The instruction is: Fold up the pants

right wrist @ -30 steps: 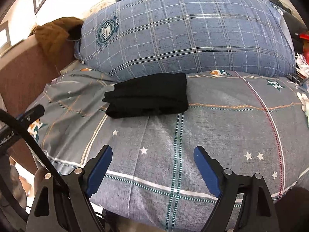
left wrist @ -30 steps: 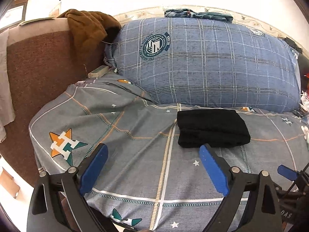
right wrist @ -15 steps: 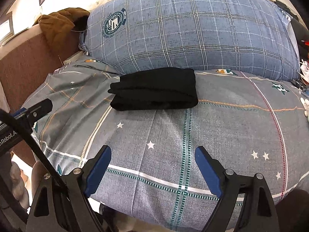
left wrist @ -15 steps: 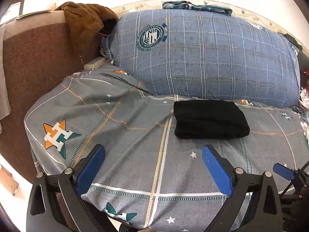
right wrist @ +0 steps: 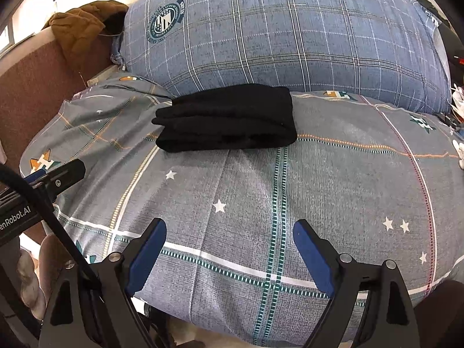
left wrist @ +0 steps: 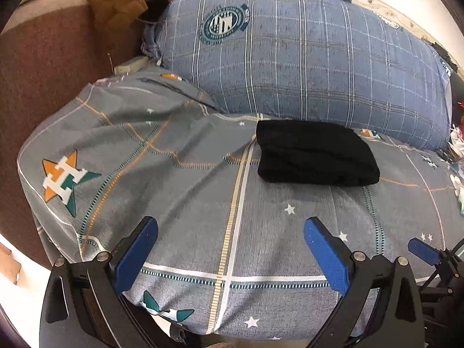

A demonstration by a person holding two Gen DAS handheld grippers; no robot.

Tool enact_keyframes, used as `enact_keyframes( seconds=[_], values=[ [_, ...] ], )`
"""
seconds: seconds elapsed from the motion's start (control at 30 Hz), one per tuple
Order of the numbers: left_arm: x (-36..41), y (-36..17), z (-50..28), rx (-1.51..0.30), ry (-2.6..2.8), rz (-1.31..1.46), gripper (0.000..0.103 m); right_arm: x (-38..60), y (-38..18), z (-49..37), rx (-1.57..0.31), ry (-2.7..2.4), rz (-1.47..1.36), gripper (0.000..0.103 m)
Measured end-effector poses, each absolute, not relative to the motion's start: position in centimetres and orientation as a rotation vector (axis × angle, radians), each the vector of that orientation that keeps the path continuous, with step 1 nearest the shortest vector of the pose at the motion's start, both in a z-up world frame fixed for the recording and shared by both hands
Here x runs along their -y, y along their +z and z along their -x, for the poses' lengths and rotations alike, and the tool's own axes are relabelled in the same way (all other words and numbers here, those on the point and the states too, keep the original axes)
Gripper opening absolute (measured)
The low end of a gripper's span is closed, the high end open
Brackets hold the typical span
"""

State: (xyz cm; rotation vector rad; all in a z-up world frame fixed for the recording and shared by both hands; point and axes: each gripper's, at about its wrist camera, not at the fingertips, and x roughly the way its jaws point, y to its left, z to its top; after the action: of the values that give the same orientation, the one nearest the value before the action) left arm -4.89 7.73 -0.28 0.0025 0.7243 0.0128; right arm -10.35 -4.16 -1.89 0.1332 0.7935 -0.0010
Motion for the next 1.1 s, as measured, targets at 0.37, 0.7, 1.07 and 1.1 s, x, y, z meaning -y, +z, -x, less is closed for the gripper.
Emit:
enact_keyframes(
  seconds=[0.37, 0.7, 1.07, 1.1],
  values=[
    [-8.2, -2.9, 1.2, -0.823, -0.002, 0.018, 0.101, 4.4, -2.7, 6.4, -0.827, -0.028, -0.068, 0.093],
    [-7.3, -3.8, -2.9, -0.866, -0.019, -0.006, 0.101, 4.8, -2.7, 2.8, -0.836, -0.028, -0.062, 0.093],
    [-6.5, -4.1, -3.6, -0.882, -0.046, -0.004, 0.101, 6.1, -3.8, 2.8, -0.852, -0.039, -0.120, 0.094],
    [-6.5, -4.2, -3.6, -0.884, -0.047, -0.004, 0.101, 6.2, -3.8, 2.8, -0.854, -0.041, -0.124, 0.094]
  ],
)
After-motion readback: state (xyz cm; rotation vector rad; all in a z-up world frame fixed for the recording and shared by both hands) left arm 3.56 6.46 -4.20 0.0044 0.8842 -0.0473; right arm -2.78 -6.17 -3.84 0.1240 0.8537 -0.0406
